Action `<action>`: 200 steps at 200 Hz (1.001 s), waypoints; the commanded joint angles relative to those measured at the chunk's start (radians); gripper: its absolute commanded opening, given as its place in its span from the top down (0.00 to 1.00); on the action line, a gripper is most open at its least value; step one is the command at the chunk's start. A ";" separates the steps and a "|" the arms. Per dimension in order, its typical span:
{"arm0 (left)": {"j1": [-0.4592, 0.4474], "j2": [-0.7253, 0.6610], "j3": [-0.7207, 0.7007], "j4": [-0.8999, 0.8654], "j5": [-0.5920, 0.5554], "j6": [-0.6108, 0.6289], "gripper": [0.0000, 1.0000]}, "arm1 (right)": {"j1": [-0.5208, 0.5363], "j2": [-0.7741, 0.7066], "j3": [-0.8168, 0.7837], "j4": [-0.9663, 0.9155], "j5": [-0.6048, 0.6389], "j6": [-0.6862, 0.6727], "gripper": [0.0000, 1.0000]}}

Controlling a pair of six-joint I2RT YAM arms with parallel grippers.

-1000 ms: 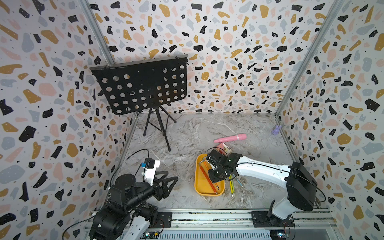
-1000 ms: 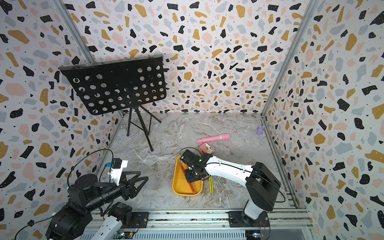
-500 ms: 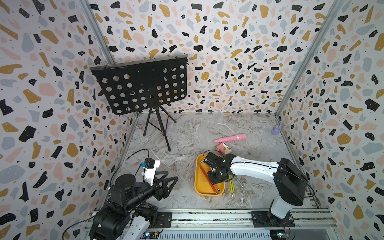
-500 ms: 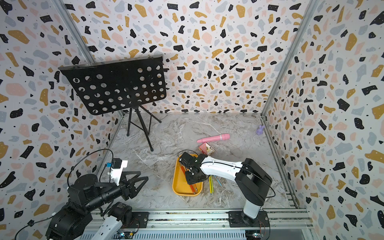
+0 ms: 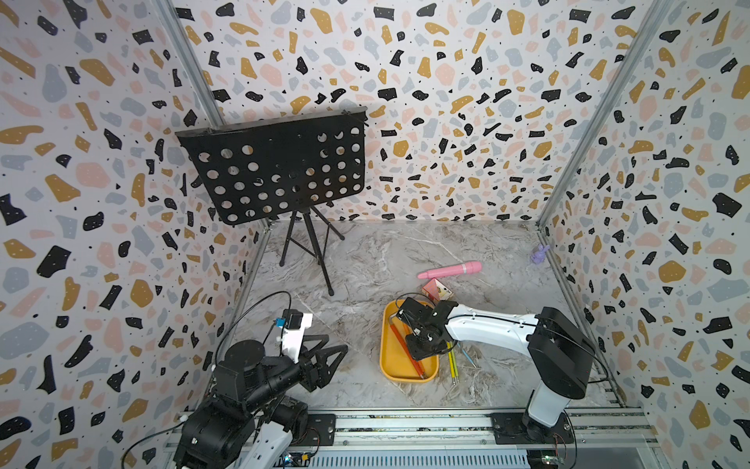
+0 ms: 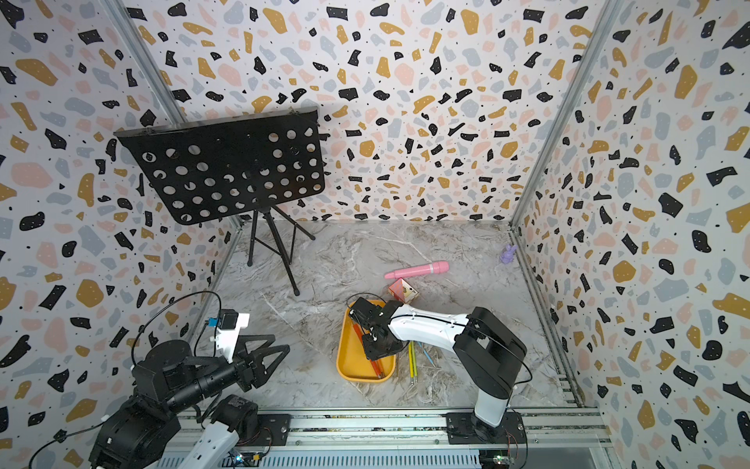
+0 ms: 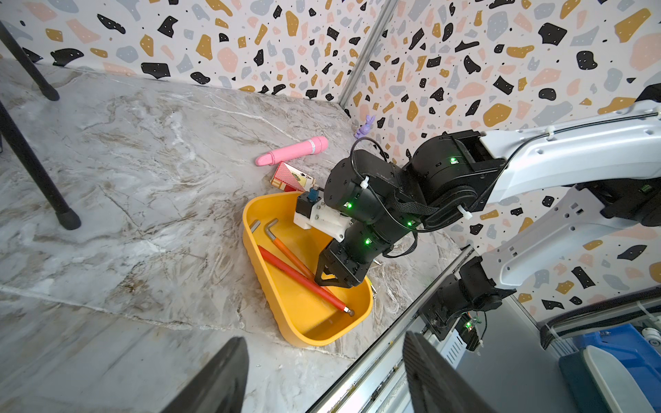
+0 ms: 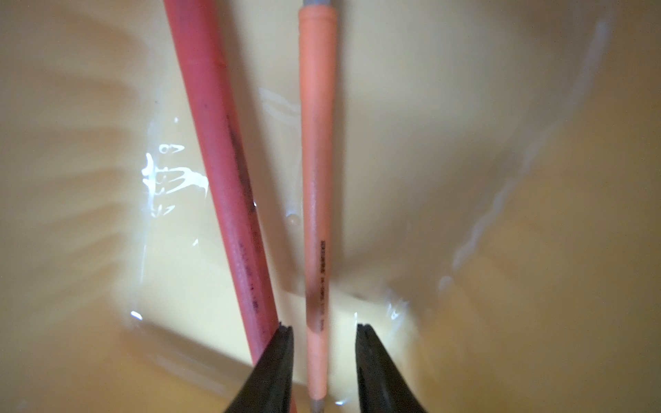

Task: Put the hex key on the desktop into the storage box
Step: Place the Allen key in the storage box.

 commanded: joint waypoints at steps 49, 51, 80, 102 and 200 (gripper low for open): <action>0.009 0.004 -0.006 0.045 0.014 0.009 0.28 | -0.004 -0.214 0.052 -0.096 0.149 0.023 0.65; 0.009 0.004 -0.006 0.045 0.014 0.010 0.28 | -0.004 -0.221 0.052 -0.098 0.155 0.024 0.65; 0.009 0.004 -0.005 0.045 0.014 0.009 0.28 | -0.031 -0.322 0.031 -0.142 0.259 0.039 0.66; 0.011 0.002 -0.006 0.045 0.015 0.012 0.28 | -0.100 -0.400 -0.027 -0.156 0.282 0.050 0.67; 0.013 0.002 -0.007 0.046 0.019 0.011 0.28 | -0.320 -0.370 -0.144 -0.139 0.192 0.009 0.70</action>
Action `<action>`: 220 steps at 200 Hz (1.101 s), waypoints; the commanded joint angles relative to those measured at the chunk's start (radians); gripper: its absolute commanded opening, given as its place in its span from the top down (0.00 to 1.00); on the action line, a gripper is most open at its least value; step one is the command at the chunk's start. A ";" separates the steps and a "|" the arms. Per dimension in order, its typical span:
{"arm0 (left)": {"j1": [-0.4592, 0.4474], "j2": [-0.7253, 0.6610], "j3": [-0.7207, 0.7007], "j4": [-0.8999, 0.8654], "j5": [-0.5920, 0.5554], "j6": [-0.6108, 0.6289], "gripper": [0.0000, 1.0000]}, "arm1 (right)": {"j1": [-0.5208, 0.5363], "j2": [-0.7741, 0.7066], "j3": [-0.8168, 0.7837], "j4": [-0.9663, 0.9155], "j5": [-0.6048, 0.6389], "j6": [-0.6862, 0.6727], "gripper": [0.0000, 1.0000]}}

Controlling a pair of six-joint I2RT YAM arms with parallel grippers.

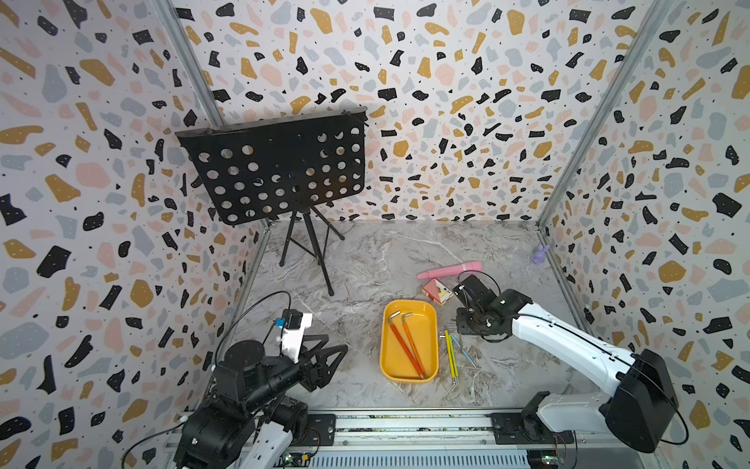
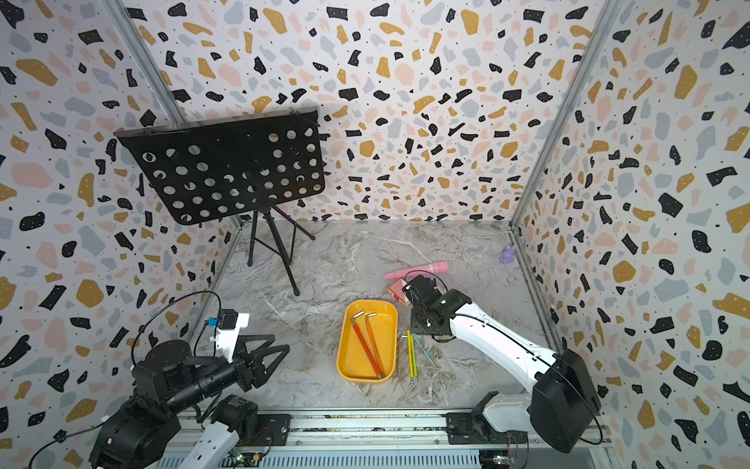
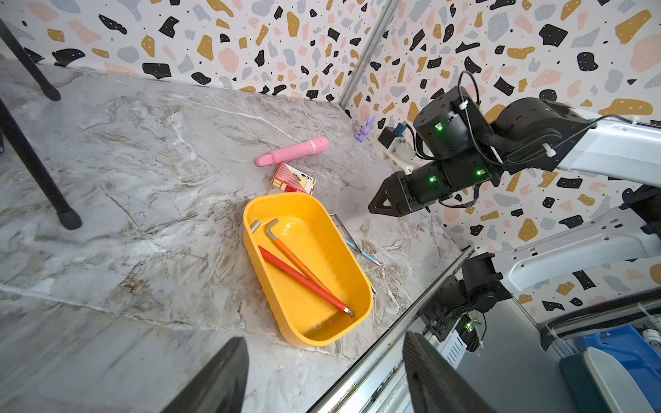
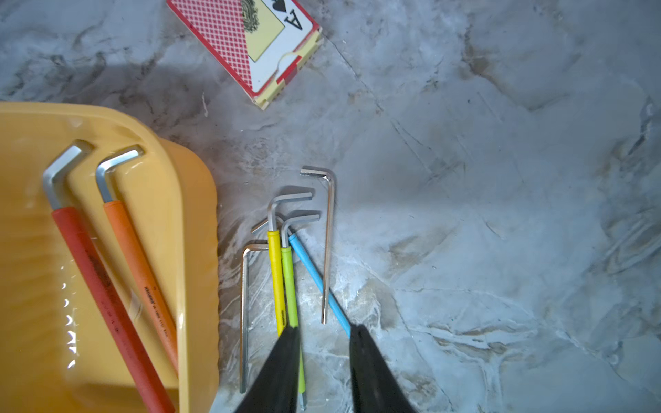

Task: Put the hex key on the desktop into the storage box
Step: Place the Allen key in the storage box, then pick up the Allen key from the center of the board.

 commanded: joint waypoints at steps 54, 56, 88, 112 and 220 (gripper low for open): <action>0.008 0.001 -0.007 0.046 0.017 0.010 0.28 | -0.045 0.179 0.003 0.075 -0.067 -0.019 0.71; 0.008 0.001 -0.007 0.046 0.016 0.010 0.28 | -0.046 0.183 0.003 0.078 -0.069 -0.019 0.71; 0.007 0.002 -0.006 0.046 0.017 0.011 0.28 | -0.049 0.242 0.008 0.100 -0.074 -0.018 0.72; 0.008 0.002 -0.006 0.046 0.016 0.011 0.28 | -0.054 0.263 -0.001 0.113 -0.073 -0.009 0.72; 0.010 0.001 -0.007 0.046 0.017 0.011 0.28 | -0.073 0.313 -0.039 0.164 -0.092 0.001 0.75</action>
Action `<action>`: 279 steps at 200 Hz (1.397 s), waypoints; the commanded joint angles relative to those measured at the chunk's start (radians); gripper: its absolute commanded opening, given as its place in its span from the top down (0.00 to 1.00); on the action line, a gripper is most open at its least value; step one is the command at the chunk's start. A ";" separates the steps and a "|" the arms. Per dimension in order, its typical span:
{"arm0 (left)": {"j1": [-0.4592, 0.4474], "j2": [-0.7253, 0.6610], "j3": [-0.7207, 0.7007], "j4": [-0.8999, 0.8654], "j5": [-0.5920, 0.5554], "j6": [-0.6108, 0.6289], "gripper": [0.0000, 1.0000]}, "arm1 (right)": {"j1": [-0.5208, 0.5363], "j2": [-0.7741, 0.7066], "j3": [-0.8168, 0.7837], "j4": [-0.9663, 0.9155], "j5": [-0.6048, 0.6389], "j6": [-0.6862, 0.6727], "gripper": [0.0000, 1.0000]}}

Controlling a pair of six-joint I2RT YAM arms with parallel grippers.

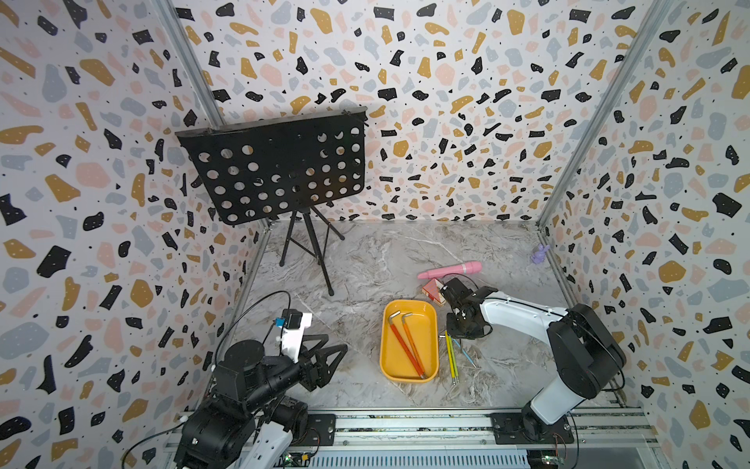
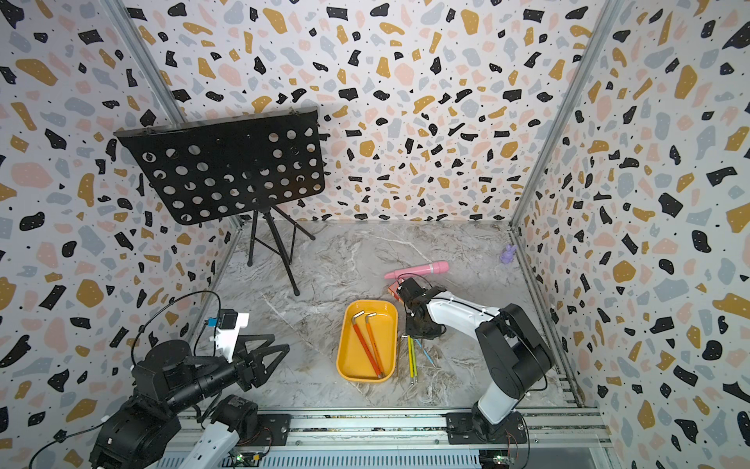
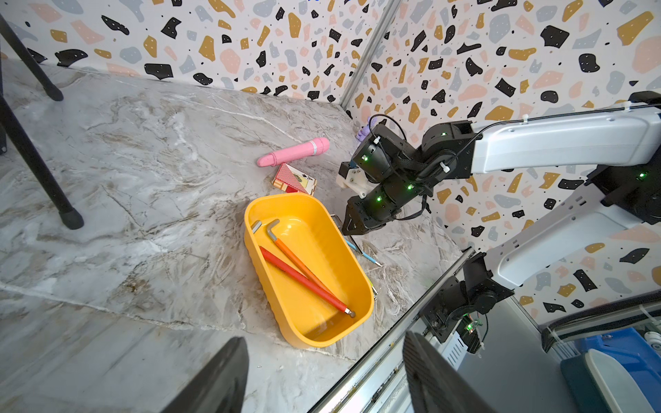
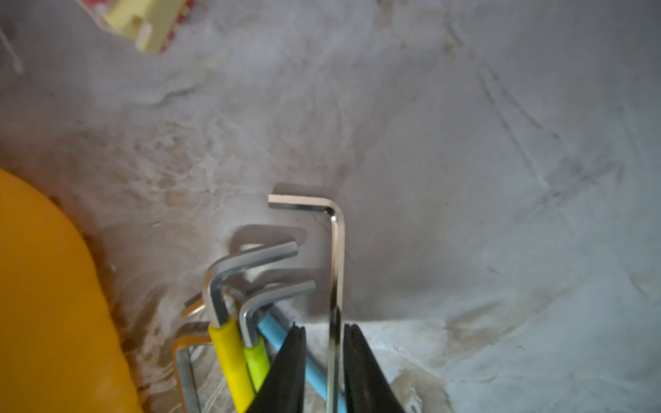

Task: Put the hex key on the desktop into the storage box
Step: Pick up the Allen key from the center of the board.

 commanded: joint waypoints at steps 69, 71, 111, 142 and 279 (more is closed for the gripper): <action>0.007 -0.001 -0.007 0.047 0.019 0.013 0.28 | -0.010 0.007 -0.040 0.015 0.001 0.033 0.81; 0.007 0.000 -0.007 0.046 0.019 0.013 0.28 | -0.010 0.005 -0.041 0.014 0.002 0.033 0.81; 0.007 -0.001 -0.006 0.045 0.019 0.012 0.28 | -0.012 -0.012 -0.044 0.016 0.011 0.043 0.86; 0.007 0.000 -0.007 0.046 0.019 0.013 0.28 | -0.011 -0.034 -0.040 0.002 0.028 0.048 0.89; 0.014 0.002 -0.007 0.048 0.026 0.013 0.28 | 0.065 -0.247 0.125 -0.136 0.100 -0.015 1.00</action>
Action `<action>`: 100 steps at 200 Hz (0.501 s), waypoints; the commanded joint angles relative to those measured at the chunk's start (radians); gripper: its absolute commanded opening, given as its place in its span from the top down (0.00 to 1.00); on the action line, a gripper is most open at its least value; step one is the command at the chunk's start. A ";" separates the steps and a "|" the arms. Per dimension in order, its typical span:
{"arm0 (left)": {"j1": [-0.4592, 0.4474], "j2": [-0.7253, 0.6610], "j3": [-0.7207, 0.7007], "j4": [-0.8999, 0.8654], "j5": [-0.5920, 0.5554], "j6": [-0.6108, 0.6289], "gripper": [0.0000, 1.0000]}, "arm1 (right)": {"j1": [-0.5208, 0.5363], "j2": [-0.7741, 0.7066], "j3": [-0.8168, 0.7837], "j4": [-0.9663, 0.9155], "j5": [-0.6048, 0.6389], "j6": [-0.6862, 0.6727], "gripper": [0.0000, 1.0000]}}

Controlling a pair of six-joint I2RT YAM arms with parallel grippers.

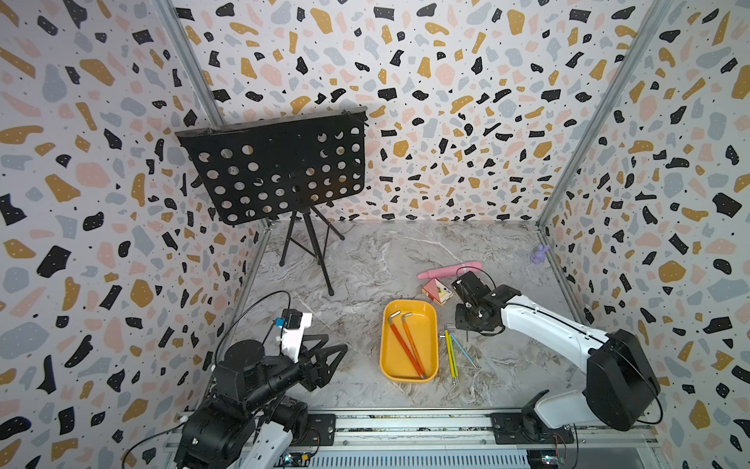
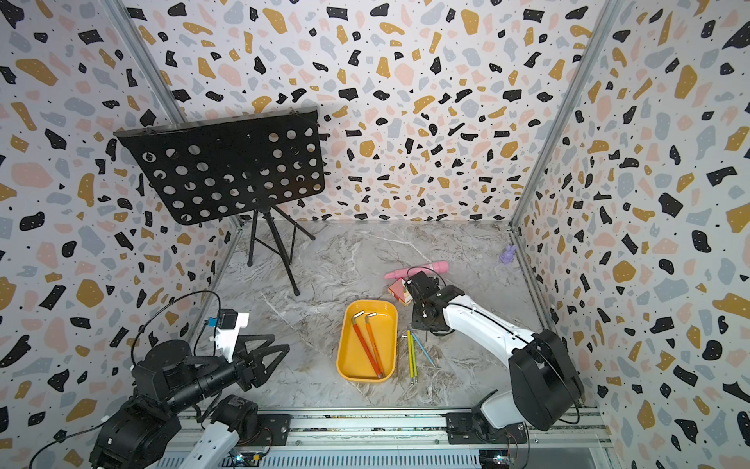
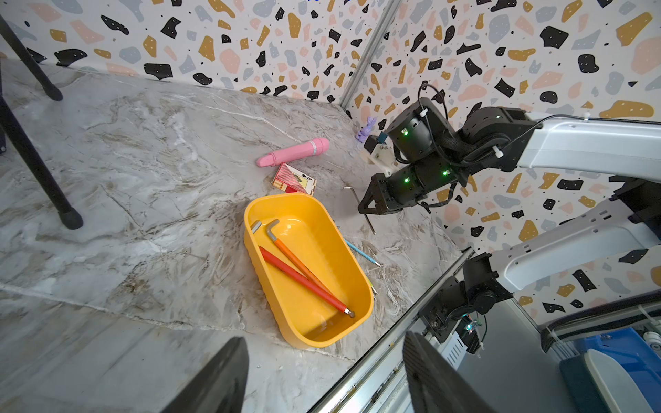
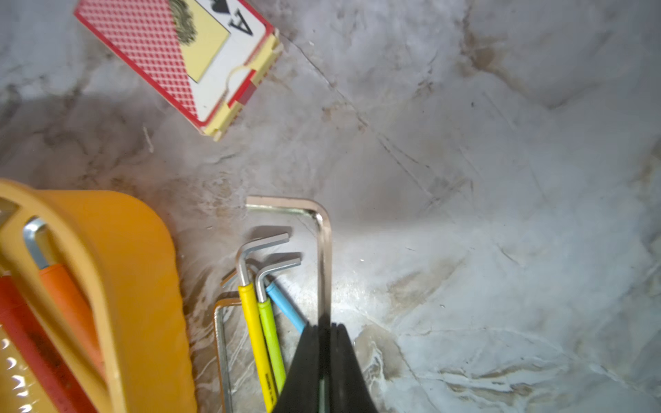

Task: Put the hex key on the desktop into the storage box
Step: Pick up the Allen key from the center of the board, then place the Allen key in the storage box.

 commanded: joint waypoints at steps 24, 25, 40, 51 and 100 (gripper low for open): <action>0.009 0.000 -0.007 0.048 0.021 0.012 0.28 | 0.144 0.011 0.186 -0.099 -0.011 -0.007 1.00; 0.009 0.001 -0.007 0.048 0.022 0.012 0.28 | 0.148 0.014 0.190 -0.101 -0.013 -0.006 1.00; 0.009 0.001 -0.007 0.047 0.021 0.013 0.28 | 0.203 0.051 0.241 -0.116 -0.023 0.012 1.00; 0.009 0.002 -0.007 0.047 0.021 0.012 0.28 | 0.231 0.078 0.264 -0.112 -0.048 0.030 1.00; 0.010 0.002 -0.007 0.049 0.023 0.012 0.28 | 0.290 0.184 0.285 -0.076 -0.121 0.054 1.00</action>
